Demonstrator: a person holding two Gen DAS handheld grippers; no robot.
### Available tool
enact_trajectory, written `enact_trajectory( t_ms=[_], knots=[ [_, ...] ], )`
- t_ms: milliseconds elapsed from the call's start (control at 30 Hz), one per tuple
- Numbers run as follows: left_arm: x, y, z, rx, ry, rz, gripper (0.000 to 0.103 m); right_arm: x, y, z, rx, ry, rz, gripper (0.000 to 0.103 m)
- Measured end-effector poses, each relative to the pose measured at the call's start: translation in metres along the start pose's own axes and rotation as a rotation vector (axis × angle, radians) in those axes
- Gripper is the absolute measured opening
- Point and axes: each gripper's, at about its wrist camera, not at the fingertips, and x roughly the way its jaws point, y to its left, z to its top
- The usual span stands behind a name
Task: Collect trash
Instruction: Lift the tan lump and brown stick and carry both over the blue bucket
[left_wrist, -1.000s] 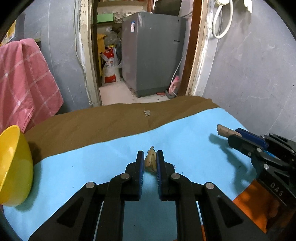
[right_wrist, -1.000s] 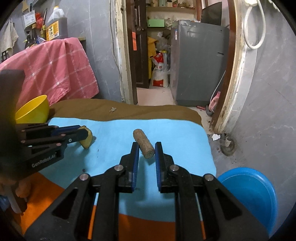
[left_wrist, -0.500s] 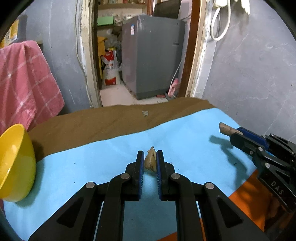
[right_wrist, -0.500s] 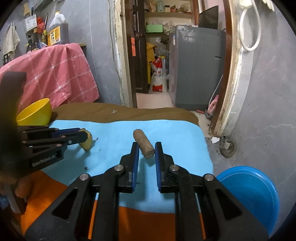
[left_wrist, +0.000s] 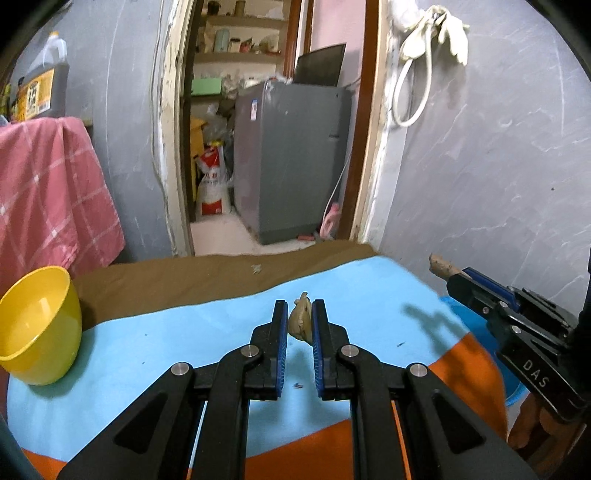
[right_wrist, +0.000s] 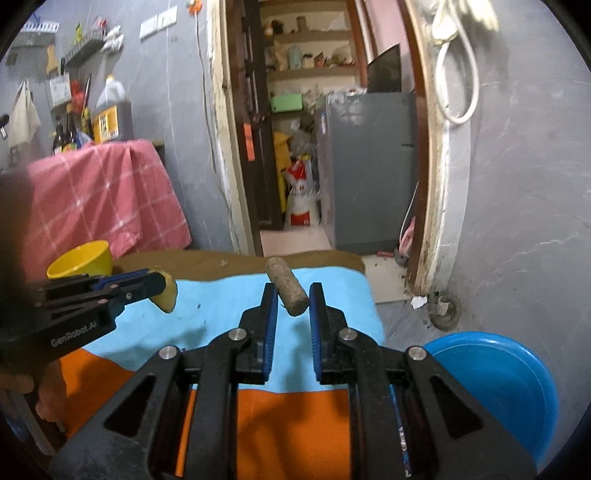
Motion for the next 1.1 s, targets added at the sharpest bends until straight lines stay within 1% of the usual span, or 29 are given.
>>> enact_trajectory(
  t_ms=[133,233,300,433,567,733,1000,1100],
  knots=[
    [-0.013,-0.008,0.005,-0.01,-0.058,-0.025,0.01,-0.02,-0.007,0.001,0.021,-0.073,-0.032,0.022],
    [-0.022,-0.018,0.011,-0.041,-0.113,-0.06,0.01,-0.04,-0.015,0.002,0.034,-0.146,-0.077,0.022],
    [-0.025,-0.019,0.016,-0.063,-0.142,-0.082,0.01,-0.051,-0.02,0.002,0.043,-0.185,-0.103,0.022],
    [-0.033,-0.032,0.025,-0.092,-0.2,-0.127,0.01,-0.074,-0.031,0.002,0.061,-0.261,-0.165,0.022],
    [-0.039,-0.047,0.034,-0.1,-0.232,-0.178,0.01,-0.091,-0.042,0.0,0.071,-0.305,-0.222,0.022],
    [-0.041,-0.076,0.038,-0.089,-0.251,-0.228,0.01,-0.107,-0.057,-0.005,0.091,-0.328,-0.282,0.022],
    [-0.03,-0.119,0.041,-0.064,-0.228,-0.305,0.01,-0.119,-0.078,-0.014,0.116,-0.313,-0.37,0.022],
    [-0.022,-0.131,0.041,-0.056,-0.204,-0.331,0.01,-0.12,-0.084,-0.017,0.123,-0.294,-0.398,0.022]
  ],
)
